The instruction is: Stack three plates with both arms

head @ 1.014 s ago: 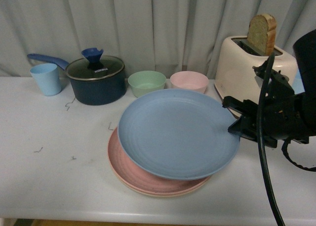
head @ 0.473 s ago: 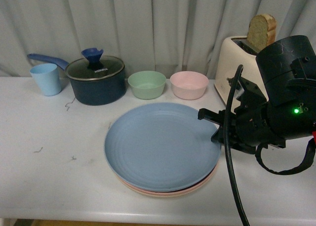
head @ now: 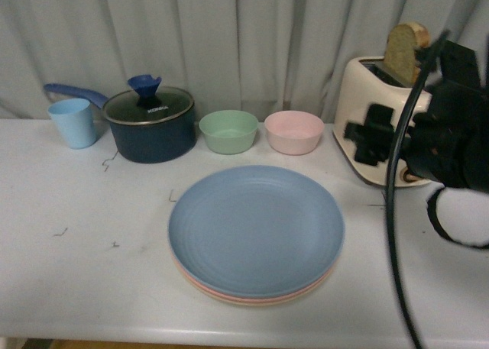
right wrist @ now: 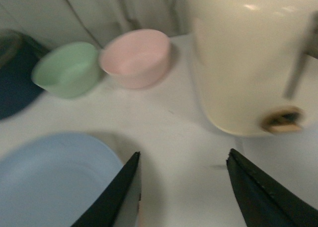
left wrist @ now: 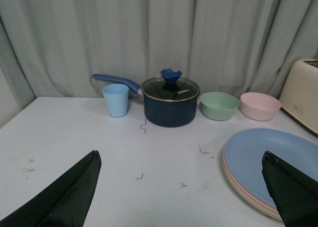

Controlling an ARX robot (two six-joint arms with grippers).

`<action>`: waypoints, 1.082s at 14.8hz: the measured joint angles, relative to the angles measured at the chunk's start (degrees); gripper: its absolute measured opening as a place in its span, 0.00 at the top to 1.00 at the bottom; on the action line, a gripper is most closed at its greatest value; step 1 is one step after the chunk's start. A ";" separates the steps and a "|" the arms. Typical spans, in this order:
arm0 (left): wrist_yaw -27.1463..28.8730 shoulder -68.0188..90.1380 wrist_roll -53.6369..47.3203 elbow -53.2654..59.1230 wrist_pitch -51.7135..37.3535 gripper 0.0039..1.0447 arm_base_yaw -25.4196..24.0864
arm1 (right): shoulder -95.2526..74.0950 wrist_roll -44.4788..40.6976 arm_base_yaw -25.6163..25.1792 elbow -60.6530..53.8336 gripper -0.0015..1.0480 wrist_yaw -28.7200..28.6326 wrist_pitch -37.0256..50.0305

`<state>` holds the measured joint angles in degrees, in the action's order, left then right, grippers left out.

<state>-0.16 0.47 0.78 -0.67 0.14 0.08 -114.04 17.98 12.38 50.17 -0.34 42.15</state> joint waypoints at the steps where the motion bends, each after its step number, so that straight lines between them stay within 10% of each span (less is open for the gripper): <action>1: 0.35 0.00 0.02 0.02 0.15 0.06 -0.07 | 0.26 -7.54 -0.04 -9.94 0.54 7.82 13.81; 5: 0.17 0.00 0.02 0.02 0.07 0.06 -0.11 | 17.55 -16.59 -4.66 -26.05 0.99 8.61 32.59; 16: 0.20 0.00 0.02 0.02 0.04 0.06 -0.11 | 58.38 -17.62 -12.70 -47.08 0.98 0.55 9.40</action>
<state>0.03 0.47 0.80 -0.64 0.19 -0.03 -55.66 0.36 -0.32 3.09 0.21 51.55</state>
